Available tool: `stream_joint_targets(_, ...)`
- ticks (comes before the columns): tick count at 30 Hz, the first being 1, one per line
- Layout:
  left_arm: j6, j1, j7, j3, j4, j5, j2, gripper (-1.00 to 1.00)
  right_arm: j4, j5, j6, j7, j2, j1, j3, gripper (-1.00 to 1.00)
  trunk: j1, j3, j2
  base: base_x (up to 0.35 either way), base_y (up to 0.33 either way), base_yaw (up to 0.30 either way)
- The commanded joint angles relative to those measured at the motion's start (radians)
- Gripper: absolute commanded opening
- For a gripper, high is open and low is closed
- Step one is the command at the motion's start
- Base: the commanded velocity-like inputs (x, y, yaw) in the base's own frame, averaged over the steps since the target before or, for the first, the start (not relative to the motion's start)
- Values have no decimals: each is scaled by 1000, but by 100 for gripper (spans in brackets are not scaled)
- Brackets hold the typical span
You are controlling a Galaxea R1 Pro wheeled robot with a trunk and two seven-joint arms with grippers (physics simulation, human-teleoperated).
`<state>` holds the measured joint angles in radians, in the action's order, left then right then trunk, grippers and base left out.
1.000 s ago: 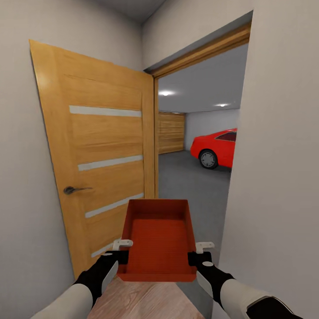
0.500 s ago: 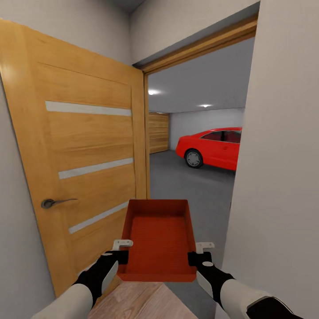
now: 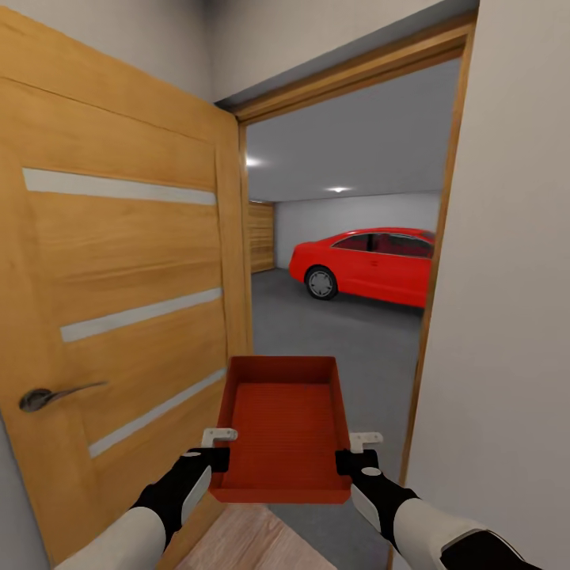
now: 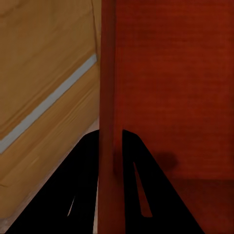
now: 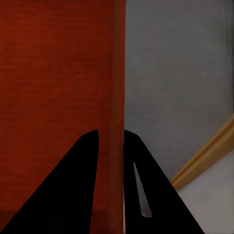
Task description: Move the two storage containers from the living room to the garage. In the garage, place one container on the floor and stack the other container on top of it (either order is fine).
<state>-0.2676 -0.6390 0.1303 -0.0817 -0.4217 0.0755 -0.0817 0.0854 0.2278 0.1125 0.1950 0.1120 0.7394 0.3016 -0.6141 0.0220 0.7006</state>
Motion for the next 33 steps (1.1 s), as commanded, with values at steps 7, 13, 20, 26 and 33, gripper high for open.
stream_joint_targets(7,-5,-1,12,68,-6,3,33,-100,-3,18,2,-2,0,0,4,-100,-1,0,0,247,271,-245)
stream_joint_targets(13,-4,-1,12,66,-12,3,33,-100,-3,18,2,-2,0,0,4,-100,-1,0,0,248,262,-245)
stream_joint_targets(20,-4,-1,12,66,-14,3,33,-100,-3,18,2,-2,0,0,4,-100,-1,0,0,248,248,-245)
stream_joint_targets(26,-4,-1,13,66,-15,3,33,-100,-3,18,2,-2,0,0,4,-100,-1,0,0,245,218,-246)
stream_joint_targets(33,-4,-1,13,66,-16,3,33,-100,-3,18,2,-2,0,0,4,-100,-1,0,0,227,171,-246)
